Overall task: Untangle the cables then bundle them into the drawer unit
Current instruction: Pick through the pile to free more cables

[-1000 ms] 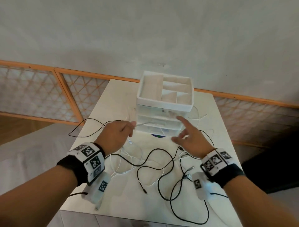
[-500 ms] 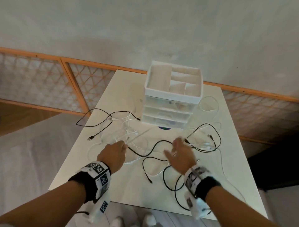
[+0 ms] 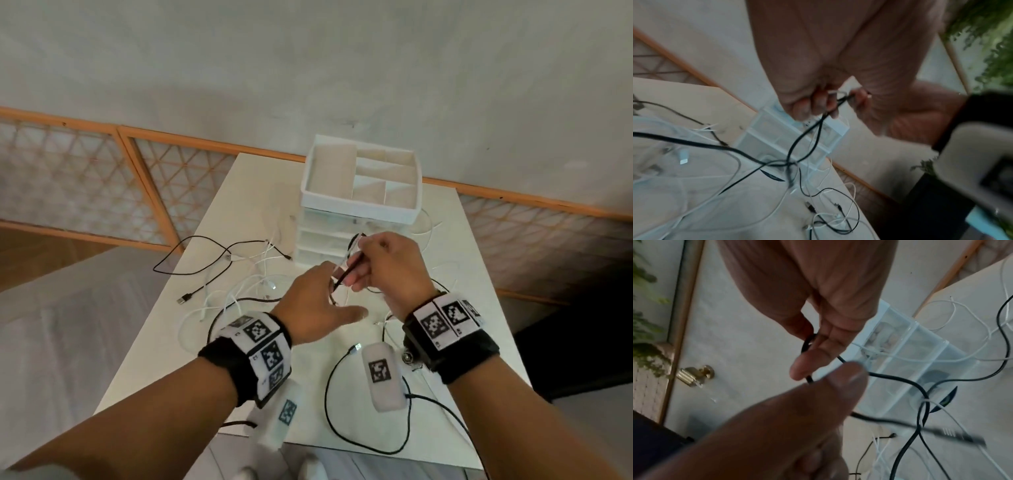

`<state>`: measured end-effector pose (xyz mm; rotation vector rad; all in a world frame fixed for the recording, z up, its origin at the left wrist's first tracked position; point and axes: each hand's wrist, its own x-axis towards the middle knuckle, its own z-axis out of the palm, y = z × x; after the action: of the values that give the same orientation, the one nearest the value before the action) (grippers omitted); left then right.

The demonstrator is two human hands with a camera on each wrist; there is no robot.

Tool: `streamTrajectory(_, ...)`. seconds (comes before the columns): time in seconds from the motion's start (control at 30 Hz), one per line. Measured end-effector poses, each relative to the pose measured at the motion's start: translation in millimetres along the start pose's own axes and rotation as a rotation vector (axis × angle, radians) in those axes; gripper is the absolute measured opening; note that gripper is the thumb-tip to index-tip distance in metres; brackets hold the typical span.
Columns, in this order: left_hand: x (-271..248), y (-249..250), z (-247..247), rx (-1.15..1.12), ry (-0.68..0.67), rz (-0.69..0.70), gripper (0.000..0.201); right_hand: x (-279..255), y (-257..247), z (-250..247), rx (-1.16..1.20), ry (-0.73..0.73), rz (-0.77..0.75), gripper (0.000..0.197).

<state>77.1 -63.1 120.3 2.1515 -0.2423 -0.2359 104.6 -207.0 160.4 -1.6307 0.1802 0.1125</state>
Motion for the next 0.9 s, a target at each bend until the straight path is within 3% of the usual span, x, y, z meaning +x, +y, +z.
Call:
streamTrajectory(0.07, 10.2, -1.0, 6.4, 0.107, 0.141, -0.014, 0.025, -4.2, -8.8, -1.9, 0.153, 0.016, -0.034, 0.006)
streamTrajectory(0.1, 15.9, -6.1, 7.5, 0.127, 0.171, -0.061, 0.032, -5.2, -11.2, -4.9, 0.213, 0.035, -0.057, 0.01)
streamTrajectory(0.2, 21.3, -24.3, -0.4, 0.177, 0.134, -0.183, 0.044, -1.8, -17.2, -23.9, 0.327, 0.14, -0.156, 0.032)
streamTrajectory(0.3, 17.6, -34.6, -13.5, 0.26, 0.085, -0.204, 0.045, 3.7, -21.8, -41.2, 0.334, 0.225, -0.209, 0.023)
streamTrajectory(0.37, 18.2, -34.1, -23.9, 0.094, 0.099, -0.181, 0.043, 8.1, -15.6, -47.2, 0.268, 0.256, -0.188, 0.016)
streamTrajectory(0.43, 20.6, -29.7, -36.0, -0.256, 0.101, -0.2, 0.038, 10.4, -1.9, -49.4, 0.156, 0.257, -0.143, 0.013)
streamTrajectory(0.47, 21.2, -27.6, -42.9, -0.356, 0.096, -0.196, 0.034, 10.3, 4.8, -49.5, 0.088, 0.249, -0.129, 0.013)
streamTrajectory(0.53, 22.1, -24.2, -55.1, -0.311, 0.071, -0.165, 0.027, 8.3, 11.5, -48.2, -0.028, 0.22, -0.138, 0.017)
streamTrajectory(0.63, 18.4, -21.9, -69.8, 0.047, 0.02, -0.151, 0.021, 5.5, 1.4, -43.0, -0.104, 0.191, -0.259, 0.027)
streamTrajectory(0.73, 8.5, -30.8, -83.9, 0.415, -0.137, -0.321, 0.041, 6.8, -13.2, -45.4, -0.263, 0.162, -0.408, 0.035)
streamTrajectory(0.8, 6.8, -34.3, -90.6, 0.369, -0.112, -0.392, 0.041, 4.0, -15.1, -43.5, -0.389, 0.036, -0.421, 0.04)
streamTrajectory(0.9, 14.5, -13.7, -82.5, -0.019, 0.04, -0.235, 0.044, -7.7, -6.7, -19.7, -0.469, -0.212, -0.423, 0.035)
